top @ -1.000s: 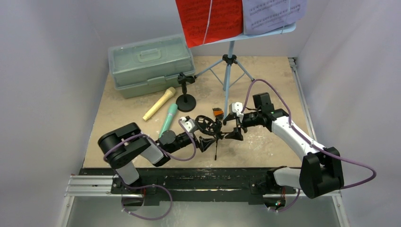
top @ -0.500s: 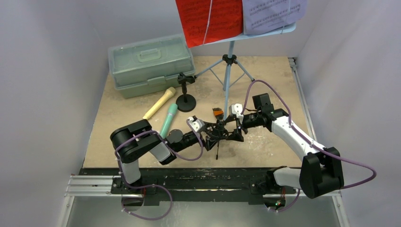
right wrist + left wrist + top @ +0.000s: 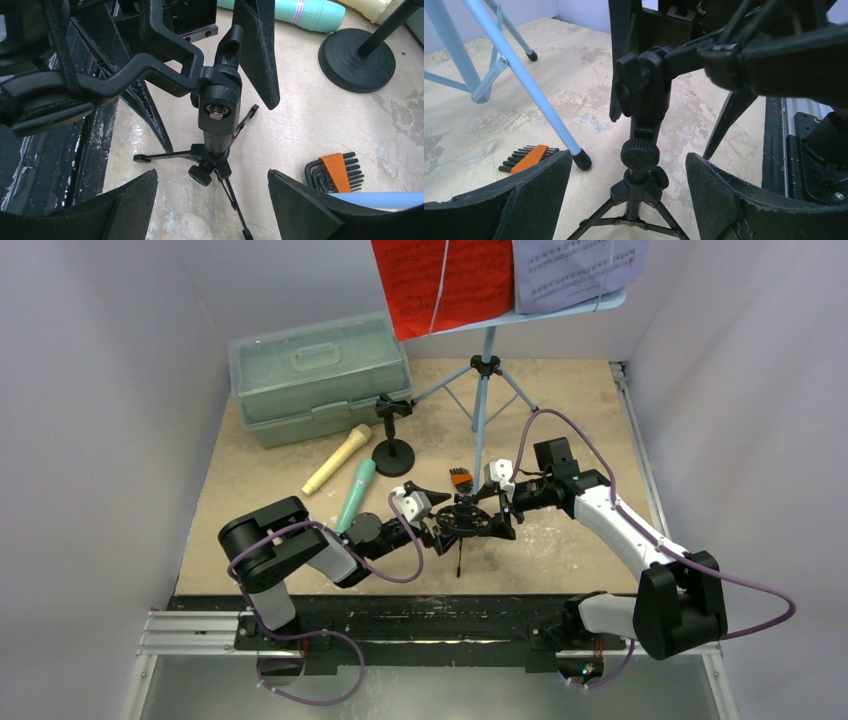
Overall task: Pack up the instrument practice props
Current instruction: Pick up the microphone stand at the center of the board.
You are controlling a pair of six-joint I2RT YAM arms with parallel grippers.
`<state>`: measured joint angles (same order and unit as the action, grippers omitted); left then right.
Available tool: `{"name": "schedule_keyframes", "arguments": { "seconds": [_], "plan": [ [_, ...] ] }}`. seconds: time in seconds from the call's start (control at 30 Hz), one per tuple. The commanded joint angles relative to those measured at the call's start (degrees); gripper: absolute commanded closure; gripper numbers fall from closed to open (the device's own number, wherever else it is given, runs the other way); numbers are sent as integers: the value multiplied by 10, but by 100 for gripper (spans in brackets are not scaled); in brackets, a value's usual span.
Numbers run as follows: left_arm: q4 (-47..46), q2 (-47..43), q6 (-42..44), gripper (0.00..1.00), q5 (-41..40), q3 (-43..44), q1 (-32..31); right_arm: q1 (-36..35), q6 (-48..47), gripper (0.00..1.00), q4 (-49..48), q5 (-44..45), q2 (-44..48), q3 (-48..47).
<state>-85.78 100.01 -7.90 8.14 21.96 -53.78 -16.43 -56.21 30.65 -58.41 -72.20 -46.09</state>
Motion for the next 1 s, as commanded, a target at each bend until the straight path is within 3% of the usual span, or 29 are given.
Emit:
{"name": "schedule_keyframes", "arguments": {
  "seconds": [0.0,0.07,0.23,0.47,0.53,0.7,0.83,0.97],
  "plan": [
    [-162,-20,4,17,32,-2,-3,3,-4,16,5,-8,12,-26],
    [-161,-17,4,19,35,4,-3,3,-4,16,6,-8,11,-26],
    [-161,-1,-6,34,35,27,-3,3,-5,16,7,-8,12,-27],
    [-162,6,-3,36,26,40,-3,4,-5,16,9,-8,12,-27],
    [-161,7,-4,40,29,42,-2,3,-6,16,10,-9,12,-27],
    [-162,8,-7,64,33,45,-2,4,-7,16,11,-9,13,-27],
    [-161,-7,-3,96,22,33,-2,5,-8,16,13,-9,14,-27],
    [-158,-49,-4,100,10,2,10,6,-16,16,20,-5,18,-29]
  ]
}}
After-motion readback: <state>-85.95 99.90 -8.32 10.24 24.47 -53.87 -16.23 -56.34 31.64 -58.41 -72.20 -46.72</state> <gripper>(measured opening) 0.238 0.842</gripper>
